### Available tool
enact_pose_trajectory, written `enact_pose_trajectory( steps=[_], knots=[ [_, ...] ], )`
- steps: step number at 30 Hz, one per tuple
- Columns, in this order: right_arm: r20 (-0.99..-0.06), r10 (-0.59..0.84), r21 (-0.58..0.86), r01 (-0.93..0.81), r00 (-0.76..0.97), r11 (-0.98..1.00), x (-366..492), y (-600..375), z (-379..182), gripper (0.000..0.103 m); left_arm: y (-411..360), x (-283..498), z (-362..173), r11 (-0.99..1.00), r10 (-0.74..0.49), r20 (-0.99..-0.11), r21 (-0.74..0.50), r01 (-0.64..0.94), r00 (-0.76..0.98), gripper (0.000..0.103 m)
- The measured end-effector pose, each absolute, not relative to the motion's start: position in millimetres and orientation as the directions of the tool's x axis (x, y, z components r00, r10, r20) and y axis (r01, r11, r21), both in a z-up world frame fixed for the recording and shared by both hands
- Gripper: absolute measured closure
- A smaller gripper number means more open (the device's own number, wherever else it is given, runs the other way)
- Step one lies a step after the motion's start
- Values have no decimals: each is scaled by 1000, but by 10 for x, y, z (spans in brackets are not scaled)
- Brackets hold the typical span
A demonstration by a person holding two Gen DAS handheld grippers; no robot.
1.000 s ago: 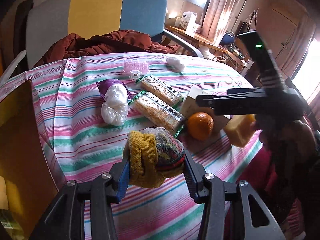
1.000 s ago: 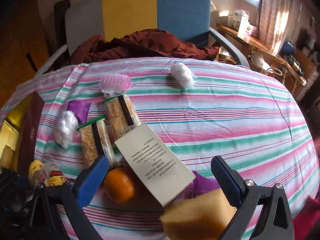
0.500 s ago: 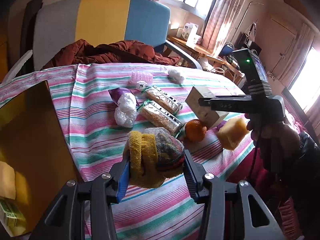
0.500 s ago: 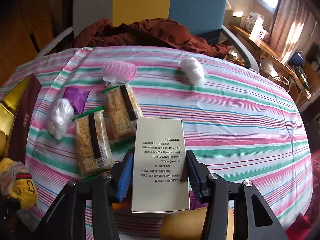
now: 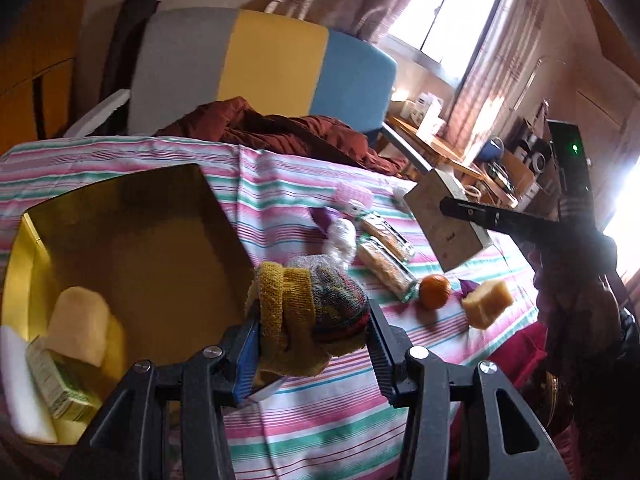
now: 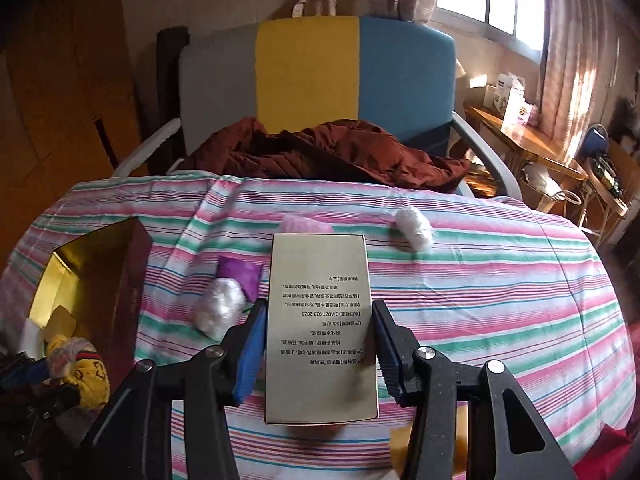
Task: Organize objects
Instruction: 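Carry the doll into the gold tray with left gripper while right gripper places the paper box there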
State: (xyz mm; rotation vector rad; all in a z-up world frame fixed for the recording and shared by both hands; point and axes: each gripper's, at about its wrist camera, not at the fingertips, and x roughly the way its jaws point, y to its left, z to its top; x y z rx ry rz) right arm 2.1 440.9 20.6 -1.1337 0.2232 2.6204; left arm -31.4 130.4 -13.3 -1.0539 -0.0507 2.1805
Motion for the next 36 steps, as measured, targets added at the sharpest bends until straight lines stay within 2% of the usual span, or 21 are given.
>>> enact_pose_trajectory(
  steps=[9, 17, 22, 25, 29, 30, 31, 36],
  knots=[
    [-738, -24, 102, -78, -674, -992, -453, 3304, 122, 52, 394, -570, -65, -852, 518, -648, -329, -408, -559, 55],
    [-775, -114, 114, 40, -621, -993, -979, 2656, -60, 52, -244, -891, -114, -916, 402, -654, -293, -274, -641, 55],
    [-800, -99, 92, 42, -592, -995, -1351, 2469, -193, 52, -405, -1128, -205, -938, 345, -670, -258, -229, -657, 53],
    [-805, -81, 78, 30, -588, -996, -1549, 2418, -221, 52, -444, -1243, -302, -950, 311, -697, -235, -204, -645, 44],
    [-797, -34, 49, -8, -604, -999, -1776, 2419, -219, 51, -496, -1247, -461, -963, 268, -743, -217, -158, -613, 43],
    [-793, -8, 29, -24, -609, -999, -1812, 2429, -214, 46, -509, -1238, -499, -965, 263, -752, -216, -150, -605, 43],
    [-790, 13, 12, -37, -613, -999, -1838, 2432, -213, 36, -526, -1221, -538, -966, 258, -759, -218, -141, -597, 43],
    [-791, 7, 23, -42, -612, -999, -1766, 2492, -231, 32, -587, -1132, -633, -966, 254, -771, -227, -120, -584, 43]
  ],
)
